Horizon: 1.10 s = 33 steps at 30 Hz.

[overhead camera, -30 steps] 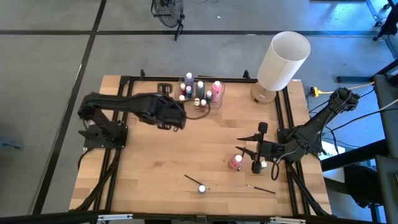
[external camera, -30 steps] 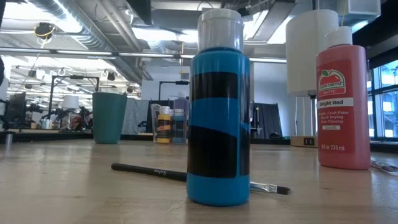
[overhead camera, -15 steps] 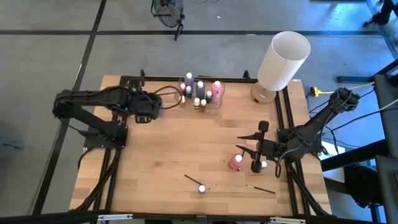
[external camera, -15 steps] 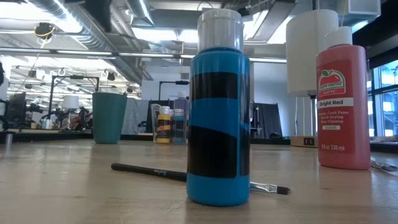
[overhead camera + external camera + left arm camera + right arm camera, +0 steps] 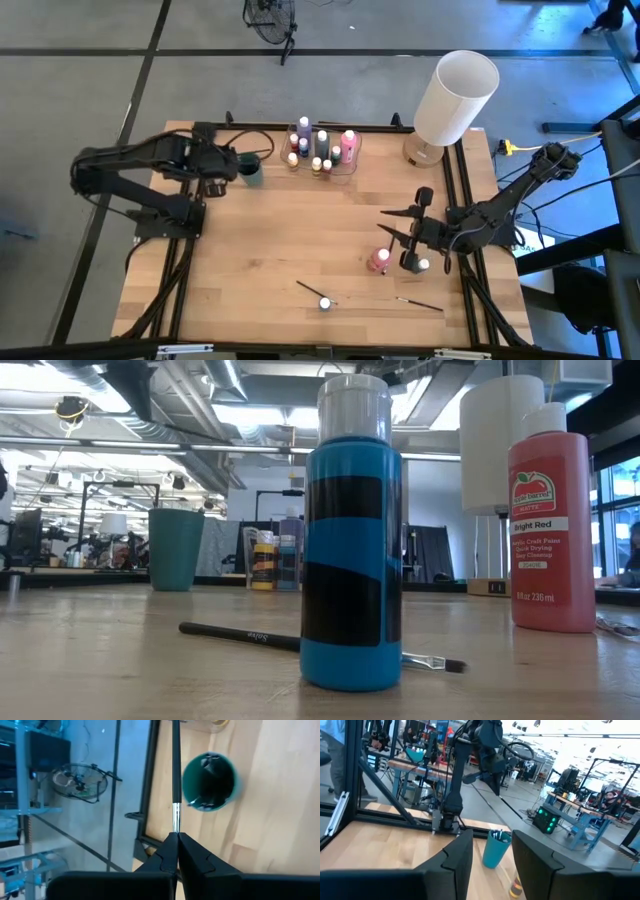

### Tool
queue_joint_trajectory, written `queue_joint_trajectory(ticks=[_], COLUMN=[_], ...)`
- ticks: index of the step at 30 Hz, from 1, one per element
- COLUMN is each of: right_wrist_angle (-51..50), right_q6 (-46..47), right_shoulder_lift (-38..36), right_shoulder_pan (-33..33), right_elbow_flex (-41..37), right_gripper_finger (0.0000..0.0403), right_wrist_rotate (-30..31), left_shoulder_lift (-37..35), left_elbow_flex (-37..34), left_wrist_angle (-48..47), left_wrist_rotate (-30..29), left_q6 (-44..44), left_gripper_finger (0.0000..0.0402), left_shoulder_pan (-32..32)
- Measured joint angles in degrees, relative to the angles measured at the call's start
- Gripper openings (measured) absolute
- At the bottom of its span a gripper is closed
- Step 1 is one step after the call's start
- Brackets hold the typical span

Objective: Pick & Place Paint Supplies
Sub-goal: Put the silver paint brush into the green cup

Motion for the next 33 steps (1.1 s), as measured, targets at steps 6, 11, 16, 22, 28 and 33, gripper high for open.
queue_joint_trajectory(ticks=[6, 11, 16, 22, 28, 33], right_wrist_angle=[3.43, 5.50, 5.27, 5.29, 4.12, -0.33], right_q6=[-1.68, -2.62, -1.60, -0.22, -0.19, 1.43], right_shoulder_lift=[0.00, 0.00, 0.00, 0.00, 0.00, 0.00], right_shoulder_pan=[0.00, -0.51, -2.87, -7.06, -10.47, -12.03], right_elbow_flex=[0.00, 0.00, 0.00, 0.00, 0.00, 0.00], right_gripper_finger=[0.0140, 0.0140, 0.0140, 0.0140, 0.0140, 0.0140], right_wrist_rotate=[0.00, -0.02, 0.00, 0.00, -0.02, -0.11], left_shoulder_lift=[-4.42, -7.25, -7.65, -6.28, -1.16, 4.95], left_elbow_flex=[0.00, 0.00, -0.02, -0.01, -0.01, -0.07], left_wrist_angle=[-0.02, -0.02, 0.00, -0.03, -0.02, -0.04], left_wrist_rotate=[-1.43, -3.34, -7.49, -14.02, -16.55, -21.04], left_q6=[6.08, 16.07, 28.40, 38.74, 42.13, 41.58], left_gripper_finger=[0.0002, 0.0001, 0.0001, 0.0001, 0.0001, 0.0001], left_shoulder_pan=[4.46, 10.73, 19.28, 24.46, 22.47, 17.32])
